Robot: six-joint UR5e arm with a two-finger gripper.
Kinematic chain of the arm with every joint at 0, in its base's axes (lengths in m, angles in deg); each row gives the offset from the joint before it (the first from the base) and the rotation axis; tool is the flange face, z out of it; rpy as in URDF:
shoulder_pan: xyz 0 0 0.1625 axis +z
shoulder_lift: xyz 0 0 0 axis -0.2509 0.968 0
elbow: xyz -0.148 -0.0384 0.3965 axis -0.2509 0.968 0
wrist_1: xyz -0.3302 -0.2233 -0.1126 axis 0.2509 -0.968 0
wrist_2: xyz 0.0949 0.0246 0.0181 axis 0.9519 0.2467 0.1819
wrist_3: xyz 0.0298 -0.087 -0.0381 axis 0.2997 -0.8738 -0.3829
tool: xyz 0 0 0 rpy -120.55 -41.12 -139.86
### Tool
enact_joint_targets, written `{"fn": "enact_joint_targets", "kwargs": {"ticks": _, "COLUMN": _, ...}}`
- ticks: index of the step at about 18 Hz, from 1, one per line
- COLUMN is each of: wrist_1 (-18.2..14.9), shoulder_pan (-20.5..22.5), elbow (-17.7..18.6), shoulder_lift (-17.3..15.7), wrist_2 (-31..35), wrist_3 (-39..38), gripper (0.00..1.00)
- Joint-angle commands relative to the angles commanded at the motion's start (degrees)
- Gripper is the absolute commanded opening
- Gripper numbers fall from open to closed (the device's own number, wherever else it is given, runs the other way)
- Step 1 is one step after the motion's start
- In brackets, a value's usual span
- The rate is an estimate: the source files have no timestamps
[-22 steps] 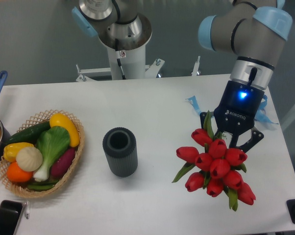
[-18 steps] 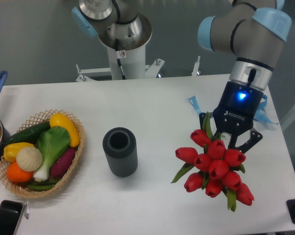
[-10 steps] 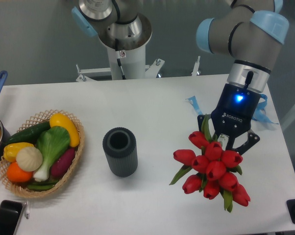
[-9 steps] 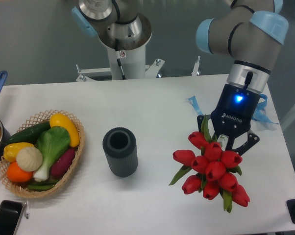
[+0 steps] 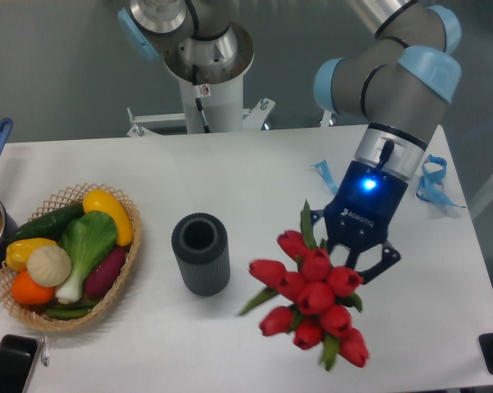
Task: Insert the flowers into the vase
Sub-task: 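Carry the tulips over the dark grey vase and lower stems in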
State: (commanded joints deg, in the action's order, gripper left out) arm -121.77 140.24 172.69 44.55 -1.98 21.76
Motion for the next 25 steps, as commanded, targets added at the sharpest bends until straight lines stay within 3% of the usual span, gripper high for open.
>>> {"fn": "enact_joint_targets", "kwargs": {"ticks": 4, "wrist_1": 0.00, "shoulder_pan": 0.70, "elbow": 5.88, "shoulder_lift": -2.89, "wrist_2": -12.21, "wrist_3": 2.29, "gripper": 0.32}}
{"fn": "enact_joint_targets", "kwargs": {"ticks": 5, "wrist_1": 0.00, "shoulder_pan": 0.70, "elbow": 8.16, "shoulder_lift": -5.08, "wrist_2": -13.98, "wrist_3": 2.29, "gripper": 0.32}}
{"fn": "enact_joint_targets", "kwargs": {"ticks": 9, "wrist_1": 0.00, "shoulder_pan": 0.27, "elbow": 13.27, "shoulder_lift": -9.83, "wrist_2": -14.08, "wrist_3": 2.38, "gripper": 0.32}}
{"fn": "enact_joint_targets", "kwargs": {"ticks": 15, "wrist_1": -0.09, "shoulder_pan": -1.14, "elbow": 15.74, "shoulder_lift": -12.92, "wrist_2": -14.26, "wrist_3": 2.38, "gripper": 0.32}}
{"fn": "enact_joint_targets", "kwargs": {"ticks": 25, "wrist_1": -0.09, "shoulder_pan": -3.69, "elbow": 18.02, "shoulder_lift": -12.75, "wrist_2": -14.26, "wrist_3": 3.87, "gripper": 0.33}}
